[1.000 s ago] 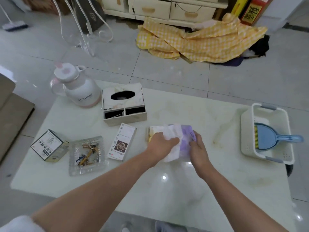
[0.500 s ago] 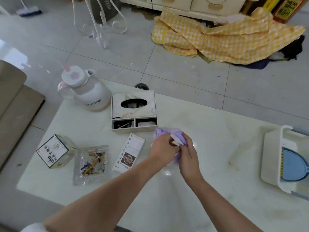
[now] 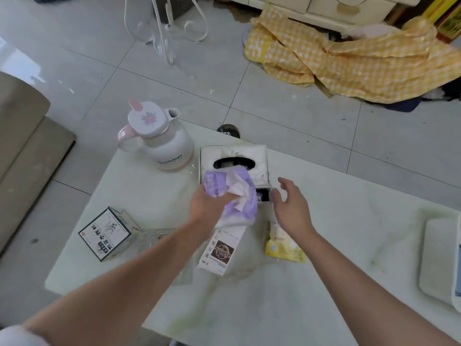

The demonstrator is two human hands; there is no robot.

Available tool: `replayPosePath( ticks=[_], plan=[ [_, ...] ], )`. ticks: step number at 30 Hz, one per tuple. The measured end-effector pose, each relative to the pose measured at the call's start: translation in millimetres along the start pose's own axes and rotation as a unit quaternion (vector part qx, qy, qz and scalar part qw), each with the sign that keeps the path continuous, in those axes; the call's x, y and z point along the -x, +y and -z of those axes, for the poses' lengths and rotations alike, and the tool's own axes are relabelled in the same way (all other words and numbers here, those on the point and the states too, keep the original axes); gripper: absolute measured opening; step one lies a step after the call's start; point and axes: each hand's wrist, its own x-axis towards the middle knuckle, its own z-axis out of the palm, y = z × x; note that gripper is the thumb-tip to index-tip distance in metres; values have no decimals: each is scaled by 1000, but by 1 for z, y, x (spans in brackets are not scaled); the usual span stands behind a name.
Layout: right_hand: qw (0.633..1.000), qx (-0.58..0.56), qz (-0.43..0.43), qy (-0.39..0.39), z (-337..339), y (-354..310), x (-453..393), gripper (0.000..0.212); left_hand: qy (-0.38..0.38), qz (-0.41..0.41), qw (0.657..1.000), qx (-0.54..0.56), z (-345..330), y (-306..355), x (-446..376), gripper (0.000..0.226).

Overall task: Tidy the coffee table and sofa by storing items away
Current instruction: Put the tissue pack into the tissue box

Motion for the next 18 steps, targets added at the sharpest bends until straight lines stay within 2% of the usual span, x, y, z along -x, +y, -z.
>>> replayPosePath(
  ticks=[3, 4, 6, 8, 12, 16, 18],
  plan=[
    [989, 88, -87, -77, -14, -3, -39, 58, 76, -23, 996, 31, 30, 5, -29, 30],
    [984, 81, -113, -108, -21, -2, -49, 58, 87, -15, 995, 36, 38, 6, -38, 29],
    [977, 26, -156, -142, -29, 1, -58, 43, 62, 7, 997, 38, 47, 8, -50, 26],
    [979, -14, -162, -126, -39, 9, -63, 30, -3, 17, 998, 55, 46, 11, -53, 21],
    [985, -74, -147, -46, -39, 10, -64, 36, -62, -3, 996, 68, 28, 23, -48, 31],
    [972, -157, -177, 3, 3, 31, -56, 29, -96, -29, 990, 100, 4, 42, -33, 41],
    [964, -184, -193, 22, 36, 55, -49, 34, -122, -44, 987, 98, -15, 49, -23, 46]
  ],
)
